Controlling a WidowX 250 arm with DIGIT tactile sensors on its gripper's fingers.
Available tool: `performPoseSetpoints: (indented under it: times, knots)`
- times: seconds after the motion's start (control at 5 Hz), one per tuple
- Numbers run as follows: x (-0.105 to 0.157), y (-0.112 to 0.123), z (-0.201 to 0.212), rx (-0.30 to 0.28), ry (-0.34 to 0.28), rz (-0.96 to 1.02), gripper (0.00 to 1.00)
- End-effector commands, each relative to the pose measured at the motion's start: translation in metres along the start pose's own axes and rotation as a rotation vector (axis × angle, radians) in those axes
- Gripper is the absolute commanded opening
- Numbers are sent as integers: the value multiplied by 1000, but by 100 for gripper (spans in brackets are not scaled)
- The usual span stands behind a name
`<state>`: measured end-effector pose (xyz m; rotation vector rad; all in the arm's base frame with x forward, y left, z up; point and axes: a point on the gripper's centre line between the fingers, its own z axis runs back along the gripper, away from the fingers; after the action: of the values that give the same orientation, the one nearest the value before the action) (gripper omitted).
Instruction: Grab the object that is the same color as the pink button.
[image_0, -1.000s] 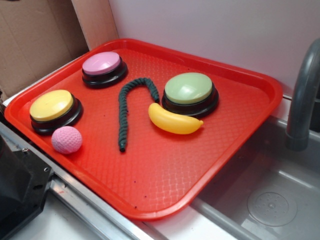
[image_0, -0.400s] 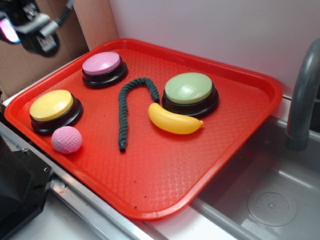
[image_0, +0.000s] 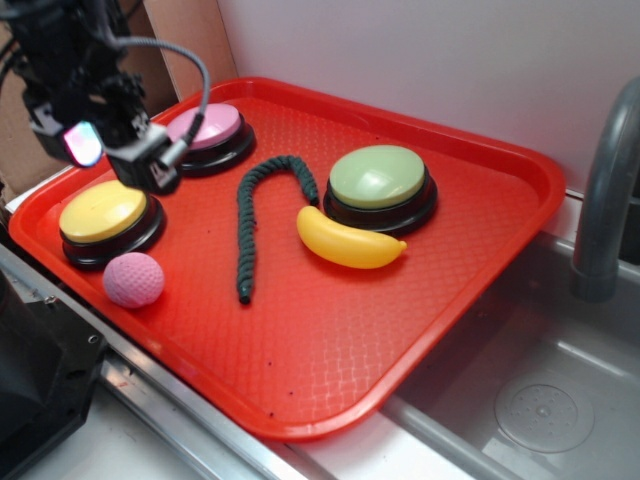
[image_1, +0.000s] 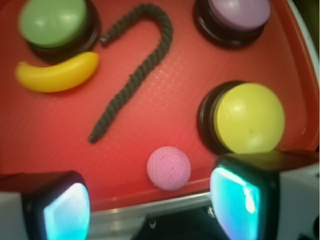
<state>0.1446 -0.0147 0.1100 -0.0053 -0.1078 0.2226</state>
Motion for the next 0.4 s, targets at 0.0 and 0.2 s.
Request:
performPoseSetpoints:
  times: [0.0, 0.2]
  knots:
    - [-1, 2, -45, -61, 72, -30, 100]
    - [-4, 4, -60, -33, 106, -29, 100]
